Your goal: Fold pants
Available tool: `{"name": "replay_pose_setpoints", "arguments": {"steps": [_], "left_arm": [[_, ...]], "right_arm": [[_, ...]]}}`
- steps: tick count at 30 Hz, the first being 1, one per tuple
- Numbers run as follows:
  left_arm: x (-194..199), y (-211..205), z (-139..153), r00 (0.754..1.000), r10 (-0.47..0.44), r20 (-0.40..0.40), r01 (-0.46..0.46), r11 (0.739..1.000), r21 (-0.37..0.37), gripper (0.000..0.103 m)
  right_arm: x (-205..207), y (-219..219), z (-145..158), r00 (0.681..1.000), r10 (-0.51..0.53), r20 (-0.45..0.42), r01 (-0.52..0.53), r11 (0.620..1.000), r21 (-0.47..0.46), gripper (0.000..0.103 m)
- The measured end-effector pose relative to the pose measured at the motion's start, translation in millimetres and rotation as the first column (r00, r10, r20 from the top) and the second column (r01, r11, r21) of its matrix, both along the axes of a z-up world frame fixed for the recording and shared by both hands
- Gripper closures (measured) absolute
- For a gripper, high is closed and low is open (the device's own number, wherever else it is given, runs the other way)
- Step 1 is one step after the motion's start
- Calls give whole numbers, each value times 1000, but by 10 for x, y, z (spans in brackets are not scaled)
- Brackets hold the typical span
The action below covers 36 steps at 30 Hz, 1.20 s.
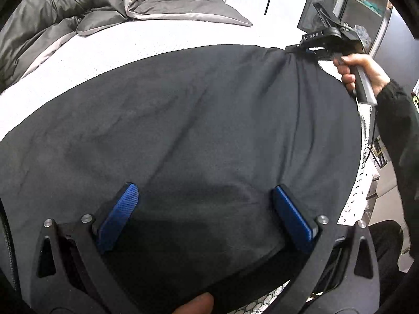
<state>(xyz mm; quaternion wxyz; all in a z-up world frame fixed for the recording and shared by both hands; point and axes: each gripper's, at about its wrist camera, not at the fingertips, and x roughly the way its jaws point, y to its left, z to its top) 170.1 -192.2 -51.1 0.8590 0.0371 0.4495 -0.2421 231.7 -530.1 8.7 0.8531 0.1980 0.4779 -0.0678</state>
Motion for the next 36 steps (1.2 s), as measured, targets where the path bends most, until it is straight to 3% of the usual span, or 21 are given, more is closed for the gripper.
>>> {"name": "replay_pose_setpoints", "arguments": {"steps": [2,3,5,8,10,12,16,19,20,22,24,26,27,28,30,33,34,36], "left_arm": [[-8,26,35,1000,10,-2,-10,1000,-2,1],[-20,44,58,1000,14,-1,-14,1000,-6,1],[-68,109,139,1000,22,13,-22,999,-29,1],[-132,182,235,998,46,45,-43,998,-53,1],[-143,192,243,997,57,52,-54,997,-53,1],[-139,173,227,997,60,57,-58,998,-39,1],[-150,79,145,997,9,70,-10,1000,14,1],[-98,139,61,999,9,38,-9,1000,2,1],[-88,179,53,999,14,30,-14,1000,-9,1],[-93,252,50,999,13,31,-13,1000,-15,1],[-92,307,39,999,11,30,-10,1000,-21,1],[-96,355,25,999,5,35,-4,1000,-18,1],[-100,360,19,999,6,39,-5,1000,-12,1],[-103,369,12,999,6,41,-6,1000,-4,1],[-125,396,12,999,10,42,-10,1000,-4,1],[-124,407,34,999,22,39,-22,1000,4,1],[-132,410,58,999,30,43,-30,1000,3,1],[-153,393,139,997,35,63,-34,999,-9,1]], "right_arm": [[-137,-30,57,999,-35,33,35,999,-1,71],[-254,-23,132,996,-61,70,62,998,-19,57],[-637,60,396,982,-112,153,134,981,-141,53],[-1118,363,646,972,-102,211,163,942,-293,46],[-1415,685,706,973,-44,228,117,941,-317,26],[-1600,1052,671,969,29,246,52,947,-316,23],[-1725,1838,413,933,239,270,-150,938,-314,23],[-1634,2388,65,901,409,146,-336,869,-363,23],[-1615,2524,-89,883,463,74,-401,828,-392,23],[-1664,2528,-206,877,481,28,-425,800,-423,23],[-1763,2323,-137,896,441,46,-385,826,-412,23],[-1861,2016,-60,943,331,47,-270,838,-474,23],[-1931,1770,-30,965,259,50,-200,841,-502,32],[-1996,1569,-19,967,246,70,-192,879,-436,44],[-2026,1392,-14,969,228,98,-179,917,-356,52],[-2041,1561,2,965,256,60,-201,866,-458,47],[-2026,1599,5,964,259,58,-204,863,-463,41],[-2016,1669,95,957,267,110,-196,880,-434,39]]}}
